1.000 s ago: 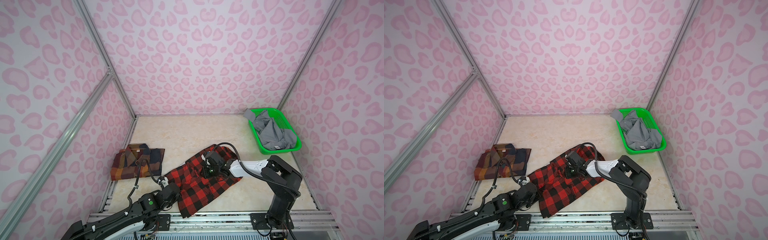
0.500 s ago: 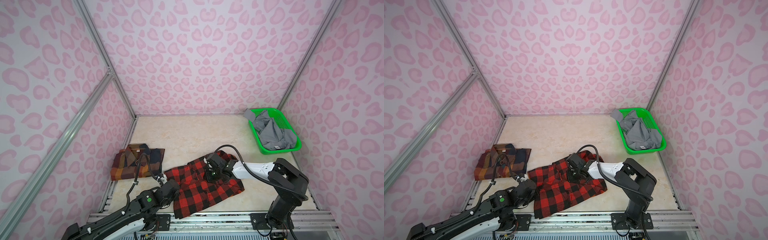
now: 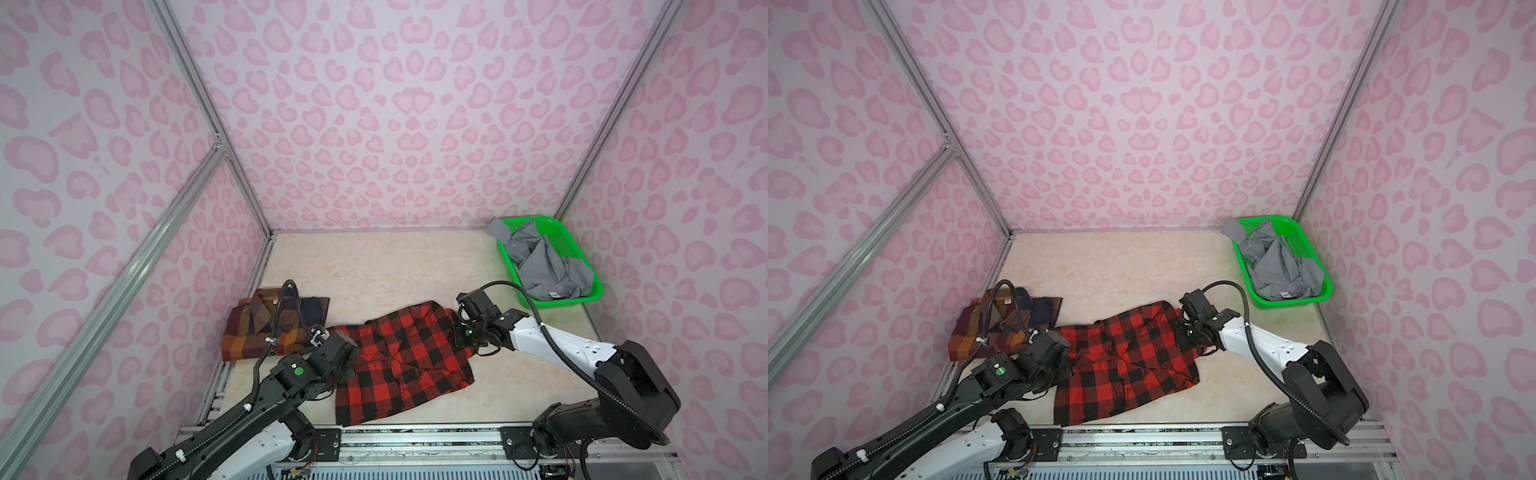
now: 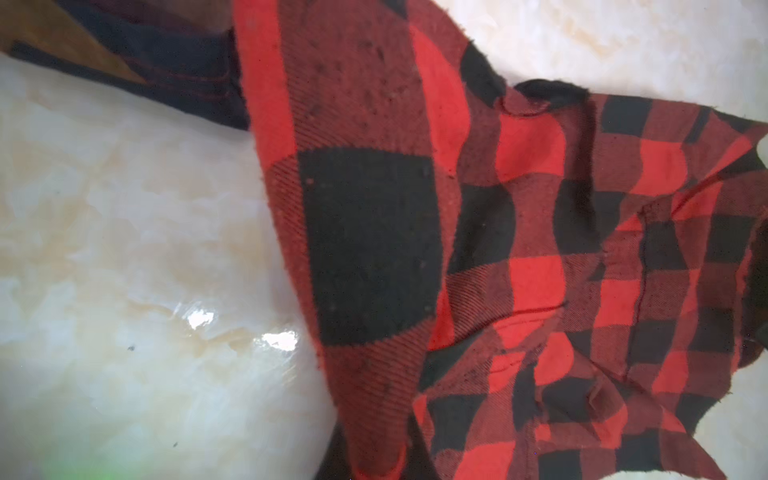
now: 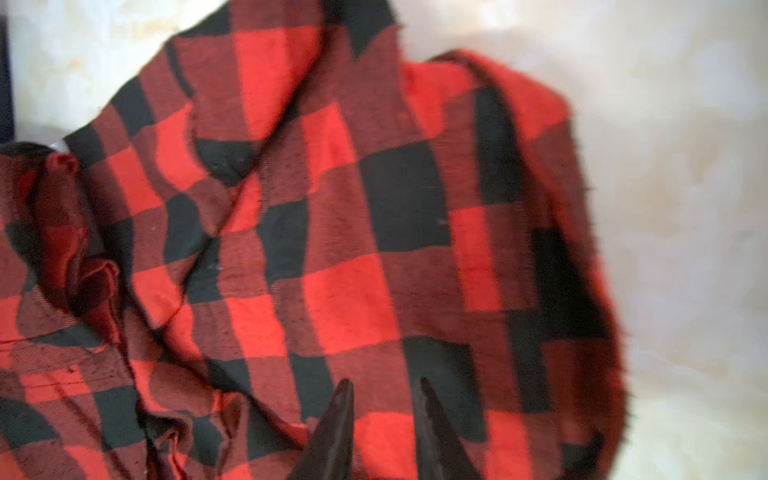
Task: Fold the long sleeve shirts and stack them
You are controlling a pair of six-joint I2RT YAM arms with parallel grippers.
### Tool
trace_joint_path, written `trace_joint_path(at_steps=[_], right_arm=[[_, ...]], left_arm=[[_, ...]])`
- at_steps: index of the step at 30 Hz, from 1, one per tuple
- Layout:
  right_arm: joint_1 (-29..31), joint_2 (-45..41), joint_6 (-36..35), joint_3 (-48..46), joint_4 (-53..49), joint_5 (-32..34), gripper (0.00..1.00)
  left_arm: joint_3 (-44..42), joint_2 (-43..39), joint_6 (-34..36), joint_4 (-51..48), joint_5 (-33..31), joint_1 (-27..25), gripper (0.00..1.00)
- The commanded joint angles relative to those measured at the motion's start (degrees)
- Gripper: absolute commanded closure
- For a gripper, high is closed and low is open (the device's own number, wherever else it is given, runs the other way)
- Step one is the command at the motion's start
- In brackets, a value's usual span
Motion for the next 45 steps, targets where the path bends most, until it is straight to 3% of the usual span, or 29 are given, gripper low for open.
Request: trace_joint_path(at_steps=[1,9,18,34,45], right_arm=[[-2.4,-0.7,-2.4,-1.4,-2.3,-0.4,0.73],[-6.3,-1.5,-1.3,-5.4,0.0,1.1,0.73],[-3.9,-0.7,1.2,-8.5,5.2,-2.5,0.72],[5.4,3.7,7.0,-10.8,12.8,-1.9,0.73],[6.4,4.4,7.8,-12.1,15.2,-2.1,0.73]], left_arm=[[4.2,3.2,6.6,-5.0,-0.1,0.7,0.96],[15.0,12.5,15.9,-12.0,-1.5,2.7,0.96],[25.5,20.5,22.0,-17.9,-4.6,3.1,0.96],[33.9,29.9,25.1,-22.2,-7.5,2.1,0.96],[44.1,40.3,24.5,-26.0,-12.3,-3.9,0.96]])
